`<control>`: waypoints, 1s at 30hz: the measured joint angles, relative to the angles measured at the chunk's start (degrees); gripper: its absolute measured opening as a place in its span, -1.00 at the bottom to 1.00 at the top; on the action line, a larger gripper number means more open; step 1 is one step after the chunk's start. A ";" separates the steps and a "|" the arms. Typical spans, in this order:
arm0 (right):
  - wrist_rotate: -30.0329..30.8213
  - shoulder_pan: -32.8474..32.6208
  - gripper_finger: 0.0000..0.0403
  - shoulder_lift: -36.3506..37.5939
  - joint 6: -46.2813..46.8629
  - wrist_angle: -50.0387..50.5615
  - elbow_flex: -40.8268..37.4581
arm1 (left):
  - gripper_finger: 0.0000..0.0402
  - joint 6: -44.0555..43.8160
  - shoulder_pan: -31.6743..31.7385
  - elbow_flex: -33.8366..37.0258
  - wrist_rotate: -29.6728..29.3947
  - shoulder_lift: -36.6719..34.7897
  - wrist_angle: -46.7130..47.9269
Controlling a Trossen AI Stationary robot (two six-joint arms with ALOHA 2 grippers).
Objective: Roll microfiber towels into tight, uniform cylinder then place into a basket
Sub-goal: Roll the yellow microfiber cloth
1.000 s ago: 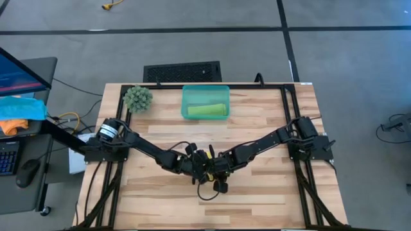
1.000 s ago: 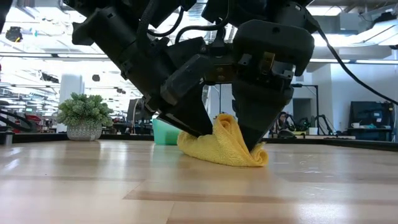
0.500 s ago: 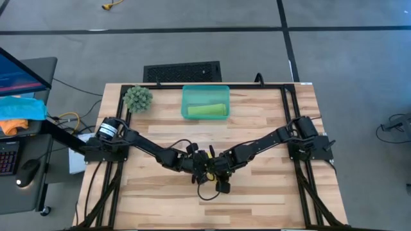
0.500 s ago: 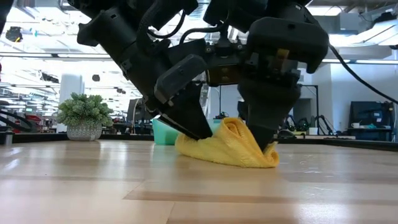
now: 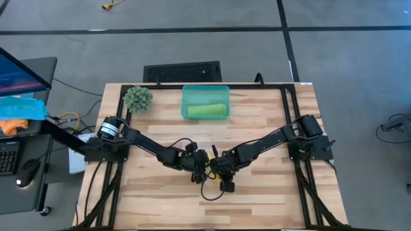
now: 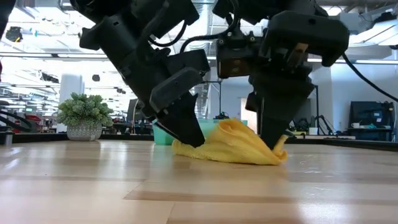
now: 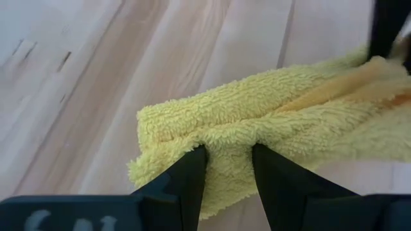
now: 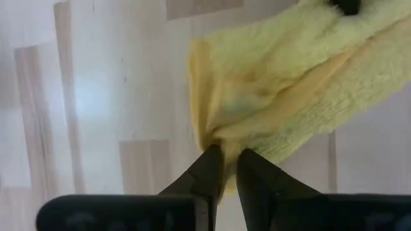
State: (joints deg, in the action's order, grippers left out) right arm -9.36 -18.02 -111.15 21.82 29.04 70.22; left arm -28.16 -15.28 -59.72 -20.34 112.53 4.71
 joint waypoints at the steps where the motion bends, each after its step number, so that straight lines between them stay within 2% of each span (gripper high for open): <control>1: -0.20 0.00 -0.64 0.06 -0.06 0.08 0.02 | -0.37 -0.02 0.28 0.00 0.24 0.00 0.11; 8: -0.80 -1.13 -0.64 0.14 -4.39 3.85 0.11 | -0.37 -2.02 2.03 0.02 1.16 -0.02 0.52; 12: -0.45 -3.65 -0.64 3.30 -7.67 5.73 0.28 | -0.37 -3.89 2.35 0.02 2.56 -0.07 0.53; 15: 5.53 -6.88 -0.64 5.94 -11.08 4.21 0.26 | -0.37 -5.56 2.36 0.07 2.78 -0.07 0.20; 18: 19.13 -10.12 -0.64 7.04 -15.33 -3.54 0.35 | -0.37 -7.56 2.38 0.11 3.23 -0.07 -0.23; 20: 24.61 -10.98 -0.64 6.06 -18.25 -8.87 0.35 | -0.37 -8.54 2.38 0.11 3.57 -0.07 -0.54; 23: 25.89 -10.65 -0.64 3.73 -21.84 -12.83 0.29 | -0.37 -9.66 2.38 0.11 3.77 -0.07 -0.79; 30: 26.09 -7.56 -0.64 -0.94 -22.24 -15.62 0.36 | -0.37 -10.34 2.38 0.09 4.47 -0.06 -1.13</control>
State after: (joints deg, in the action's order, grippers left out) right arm 16.73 -25.59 -112.09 -0.41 13.42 70.58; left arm -38.50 -12.91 -59.64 -15.87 112.47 3.58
